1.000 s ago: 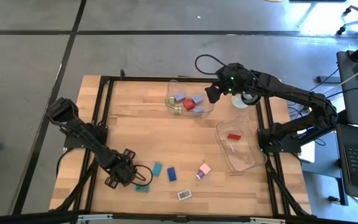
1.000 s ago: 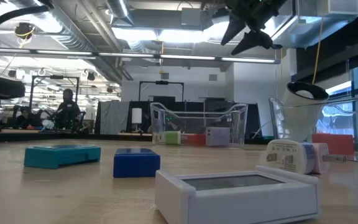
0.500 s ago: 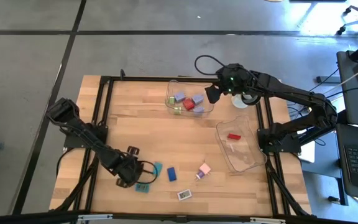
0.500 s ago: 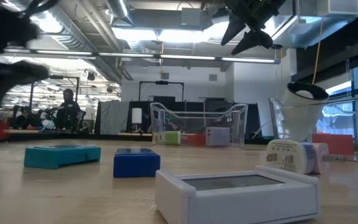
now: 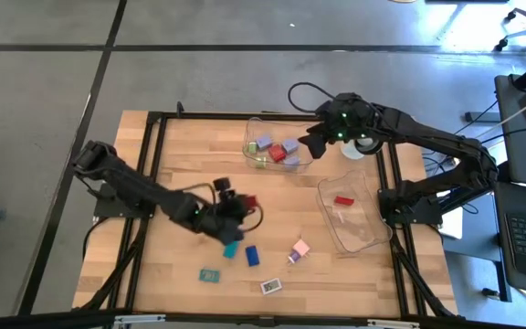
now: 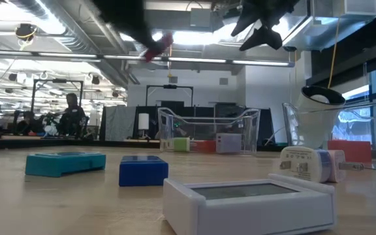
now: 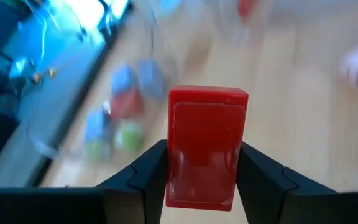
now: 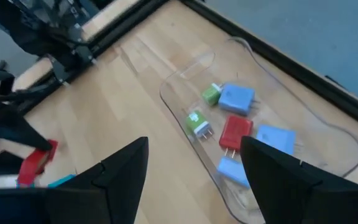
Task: Pick & Place Office items
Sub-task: Put the red digital clock into the bottom transparent bin
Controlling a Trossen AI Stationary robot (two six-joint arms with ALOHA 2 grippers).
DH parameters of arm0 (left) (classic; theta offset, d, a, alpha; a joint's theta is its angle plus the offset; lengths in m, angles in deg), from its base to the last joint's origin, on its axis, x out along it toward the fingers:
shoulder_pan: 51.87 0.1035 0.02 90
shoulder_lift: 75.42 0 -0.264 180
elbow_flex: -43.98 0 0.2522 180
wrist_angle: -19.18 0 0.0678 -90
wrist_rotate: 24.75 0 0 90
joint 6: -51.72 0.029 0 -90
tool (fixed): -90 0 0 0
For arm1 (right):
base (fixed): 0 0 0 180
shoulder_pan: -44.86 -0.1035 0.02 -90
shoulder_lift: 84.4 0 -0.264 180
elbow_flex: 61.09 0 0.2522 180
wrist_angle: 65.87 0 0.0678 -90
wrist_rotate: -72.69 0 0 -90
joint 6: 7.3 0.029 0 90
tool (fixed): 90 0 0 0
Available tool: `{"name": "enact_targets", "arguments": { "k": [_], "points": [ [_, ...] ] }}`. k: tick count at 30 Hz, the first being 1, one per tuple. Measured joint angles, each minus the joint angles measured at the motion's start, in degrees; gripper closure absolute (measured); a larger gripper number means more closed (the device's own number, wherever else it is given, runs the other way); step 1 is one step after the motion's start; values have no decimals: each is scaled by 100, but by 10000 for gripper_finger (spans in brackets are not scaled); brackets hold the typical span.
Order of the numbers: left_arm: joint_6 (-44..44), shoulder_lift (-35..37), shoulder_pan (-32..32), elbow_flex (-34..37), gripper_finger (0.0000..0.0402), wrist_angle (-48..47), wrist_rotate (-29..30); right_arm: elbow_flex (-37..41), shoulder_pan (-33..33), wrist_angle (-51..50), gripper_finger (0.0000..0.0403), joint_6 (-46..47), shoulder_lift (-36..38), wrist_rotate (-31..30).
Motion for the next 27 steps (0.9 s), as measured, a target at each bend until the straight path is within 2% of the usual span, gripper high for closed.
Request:
{"name": "enact_targets", "arguments": {
  "k": [9, 17, 21, 27],
  "points": [
    [2127, 3, 862, -219, 248, 2919, -25, 0, -2, 75, 146, -42, 598, -3],
    [3007, 4, 1353, -219, 248, 5276, -149, 0, -243, 259, 146, -14, 1223, -20],
    [3225, 4, 1510, -223, 245, 5787, -281, -2, -567, 310, 146, -13, 1398, -115],
    [3168, 6, 1681, -223, 248, 5946, -239, -1, -1033, 374, 146, -39, 1447, -564]
  ]
}}
